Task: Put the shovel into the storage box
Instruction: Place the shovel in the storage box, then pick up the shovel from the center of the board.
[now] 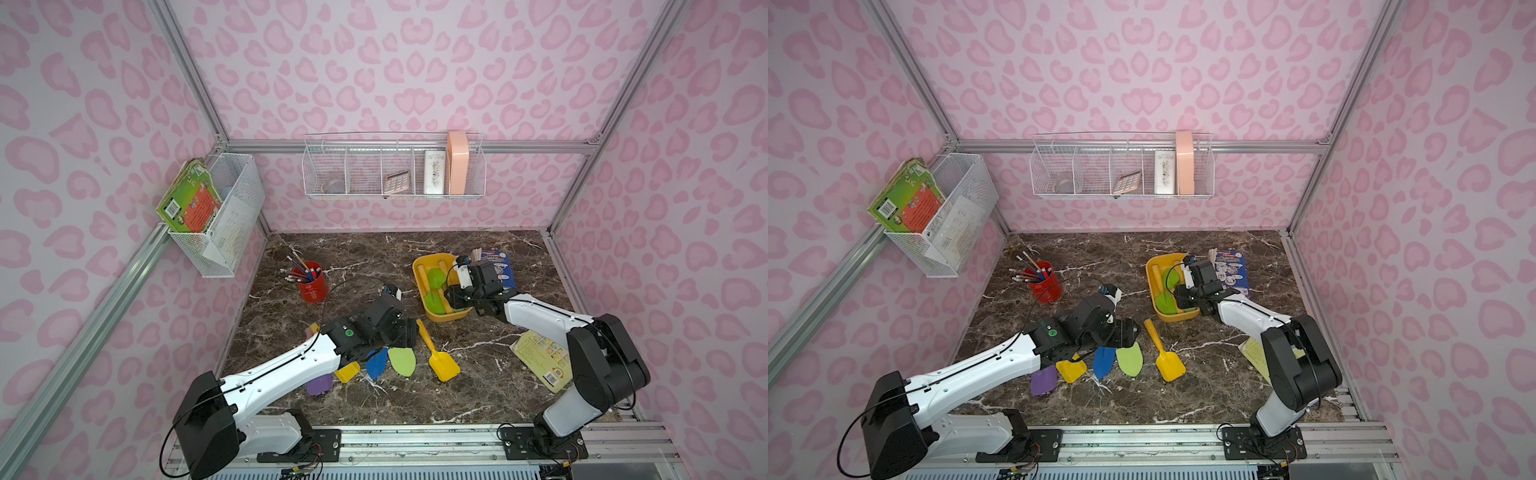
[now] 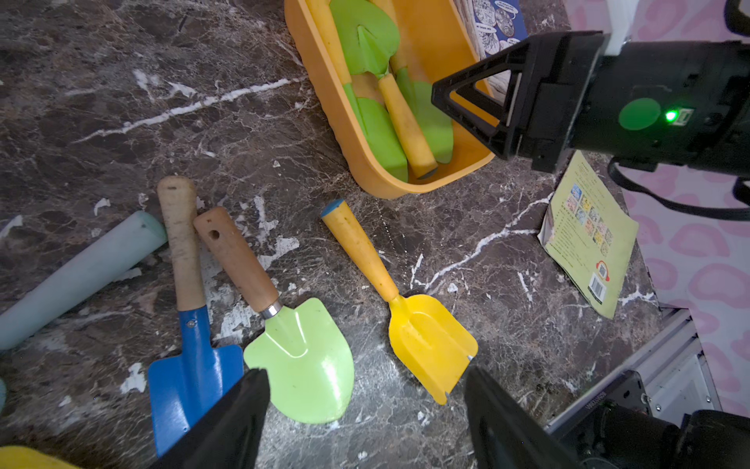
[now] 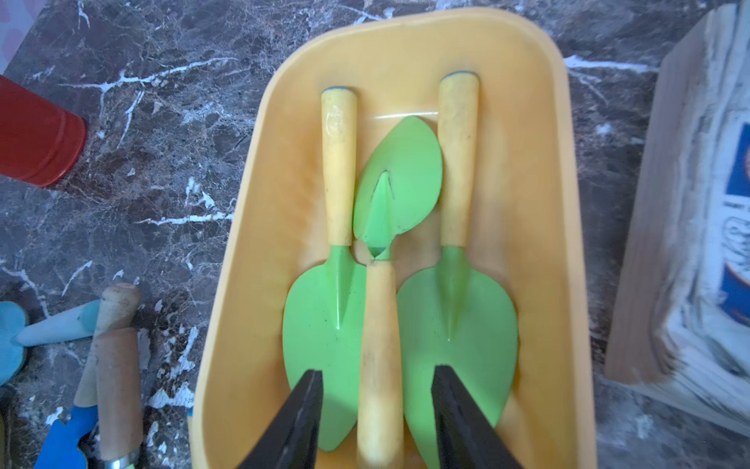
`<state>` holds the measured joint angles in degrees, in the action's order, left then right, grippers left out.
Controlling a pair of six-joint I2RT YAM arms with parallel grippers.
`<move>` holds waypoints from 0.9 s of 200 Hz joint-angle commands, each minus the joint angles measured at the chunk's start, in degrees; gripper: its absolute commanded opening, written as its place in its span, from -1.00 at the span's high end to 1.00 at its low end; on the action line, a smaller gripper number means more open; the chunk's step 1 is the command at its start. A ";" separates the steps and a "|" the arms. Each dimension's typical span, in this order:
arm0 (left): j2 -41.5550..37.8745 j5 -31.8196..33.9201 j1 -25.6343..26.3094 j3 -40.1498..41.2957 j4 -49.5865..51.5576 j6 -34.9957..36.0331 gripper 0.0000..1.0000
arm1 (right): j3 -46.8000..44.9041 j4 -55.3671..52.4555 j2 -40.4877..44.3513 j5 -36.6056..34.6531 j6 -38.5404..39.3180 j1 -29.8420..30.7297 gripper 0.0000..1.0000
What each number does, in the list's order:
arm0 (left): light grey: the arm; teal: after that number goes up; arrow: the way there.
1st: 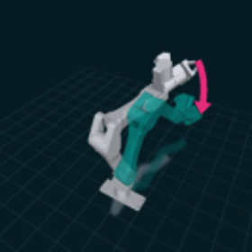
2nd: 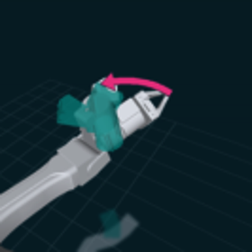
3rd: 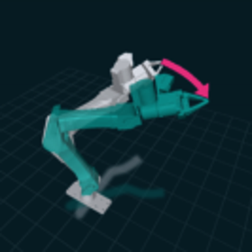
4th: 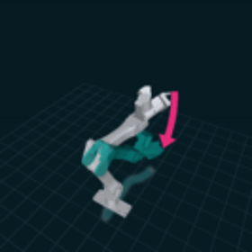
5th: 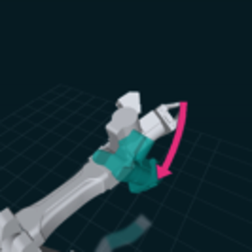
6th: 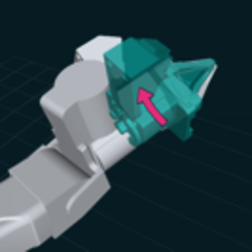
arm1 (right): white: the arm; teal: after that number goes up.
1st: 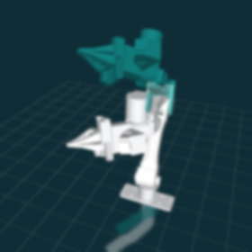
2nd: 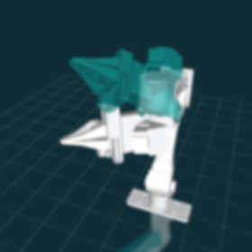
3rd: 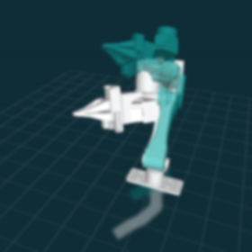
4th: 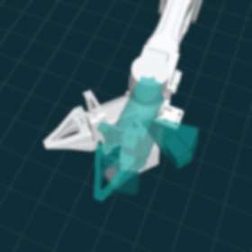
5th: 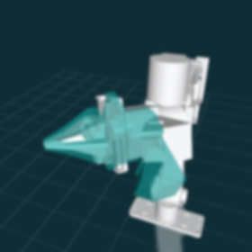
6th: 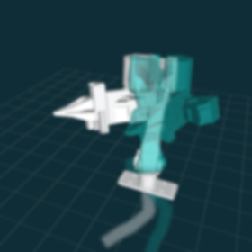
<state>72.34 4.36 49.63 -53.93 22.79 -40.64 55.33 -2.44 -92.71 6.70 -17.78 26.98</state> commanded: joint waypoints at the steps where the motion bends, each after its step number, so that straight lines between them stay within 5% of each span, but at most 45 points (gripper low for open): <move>1: -0.70 1.30 -0.05 -0.65 1.94 -0.71 -0.62 | -0.44 -0.79 2.78 -0.41 -0.62 0.76 0.06; 117: -5.67 5.44 -0.05 3.44 8.51 -4.46 -0.41 | -8.35 -4.10 17.53 -0.13 -2.82 12.77 -0.09; 180: -10.48 5.73 -0.23 6.02 12.05 -6.12 -0.39 | -10.63 -5.79 15.73 -3.48 -5.28 20.51 -0.09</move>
<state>63.13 9.76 49.45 -48.56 32.60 -45.56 45.06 -6.70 -75.02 5.52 -21.43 45.25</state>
